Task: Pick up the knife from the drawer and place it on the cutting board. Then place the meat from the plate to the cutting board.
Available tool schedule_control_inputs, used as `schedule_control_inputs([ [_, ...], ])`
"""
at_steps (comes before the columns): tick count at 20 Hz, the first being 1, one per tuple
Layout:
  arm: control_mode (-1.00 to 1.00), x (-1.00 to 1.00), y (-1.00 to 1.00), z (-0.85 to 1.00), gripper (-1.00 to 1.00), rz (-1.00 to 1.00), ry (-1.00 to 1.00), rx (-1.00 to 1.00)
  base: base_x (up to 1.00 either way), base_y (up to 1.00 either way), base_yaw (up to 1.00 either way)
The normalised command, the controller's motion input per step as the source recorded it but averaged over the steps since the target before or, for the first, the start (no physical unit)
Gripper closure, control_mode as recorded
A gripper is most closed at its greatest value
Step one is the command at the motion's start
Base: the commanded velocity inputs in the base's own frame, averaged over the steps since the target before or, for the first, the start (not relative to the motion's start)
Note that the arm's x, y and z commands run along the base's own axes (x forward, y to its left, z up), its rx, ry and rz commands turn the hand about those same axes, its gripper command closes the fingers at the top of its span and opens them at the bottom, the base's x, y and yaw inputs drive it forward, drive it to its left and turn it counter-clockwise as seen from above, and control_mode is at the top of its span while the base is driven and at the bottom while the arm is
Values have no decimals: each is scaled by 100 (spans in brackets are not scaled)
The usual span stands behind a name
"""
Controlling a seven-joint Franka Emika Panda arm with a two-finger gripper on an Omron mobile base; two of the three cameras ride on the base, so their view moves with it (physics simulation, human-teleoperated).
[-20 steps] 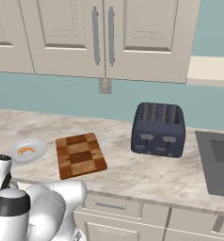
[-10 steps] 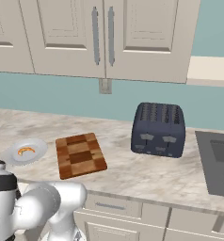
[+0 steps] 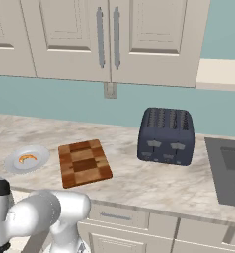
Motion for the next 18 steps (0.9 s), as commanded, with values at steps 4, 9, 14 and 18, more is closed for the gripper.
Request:
schedule_control_inputs([
  [4, -100, -91, 4, 0, -100, 3, 0, 0, 0, 0, 0],
  [9, -100, -42, -7, 19, -100, 2, -11, 0, 0, 0, 0],
  [14, -100, 11, -34, 27, -100, 4, -20, 0, 0, 0, 0],
  [18, -100, 9, -47, 19, -100, 5, -26, 0, 0, 0, 0],
])
